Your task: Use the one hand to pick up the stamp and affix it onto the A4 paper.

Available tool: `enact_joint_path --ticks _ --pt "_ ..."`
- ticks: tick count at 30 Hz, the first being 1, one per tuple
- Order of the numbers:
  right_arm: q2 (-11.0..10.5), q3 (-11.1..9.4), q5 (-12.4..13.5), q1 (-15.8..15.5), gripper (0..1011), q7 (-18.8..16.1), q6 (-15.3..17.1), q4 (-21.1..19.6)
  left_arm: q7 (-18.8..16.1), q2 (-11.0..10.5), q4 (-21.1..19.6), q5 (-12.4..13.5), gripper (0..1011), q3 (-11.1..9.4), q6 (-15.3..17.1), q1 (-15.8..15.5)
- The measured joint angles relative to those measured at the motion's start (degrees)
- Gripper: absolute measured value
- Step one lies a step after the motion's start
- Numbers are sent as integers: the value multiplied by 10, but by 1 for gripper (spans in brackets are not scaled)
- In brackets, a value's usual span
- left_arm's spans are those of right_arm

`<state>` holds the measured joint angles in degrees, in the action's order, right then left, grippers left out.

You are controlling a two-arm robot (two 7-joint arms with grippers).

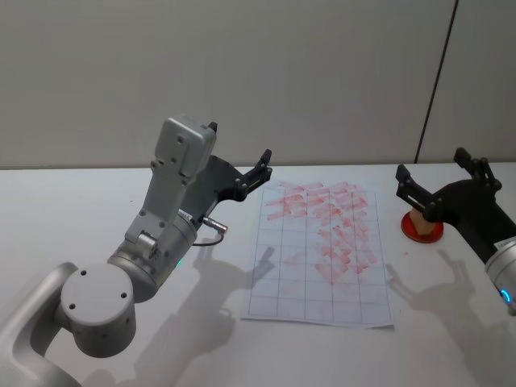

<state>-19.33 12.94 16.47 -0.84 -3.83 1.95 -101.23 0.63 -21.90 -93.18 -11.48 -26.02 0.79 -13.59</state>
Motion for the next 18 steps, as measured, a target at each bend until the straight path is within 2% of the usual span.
enact_joint_path --ticks 9,18 --pt "7 3 -3 2 1001 10 14 -5 0 0 0 0 1001 0 0 0" --pt "25 7 -9 10 1001 49 73 -18 0 0 0 0 1002 0 0 0"
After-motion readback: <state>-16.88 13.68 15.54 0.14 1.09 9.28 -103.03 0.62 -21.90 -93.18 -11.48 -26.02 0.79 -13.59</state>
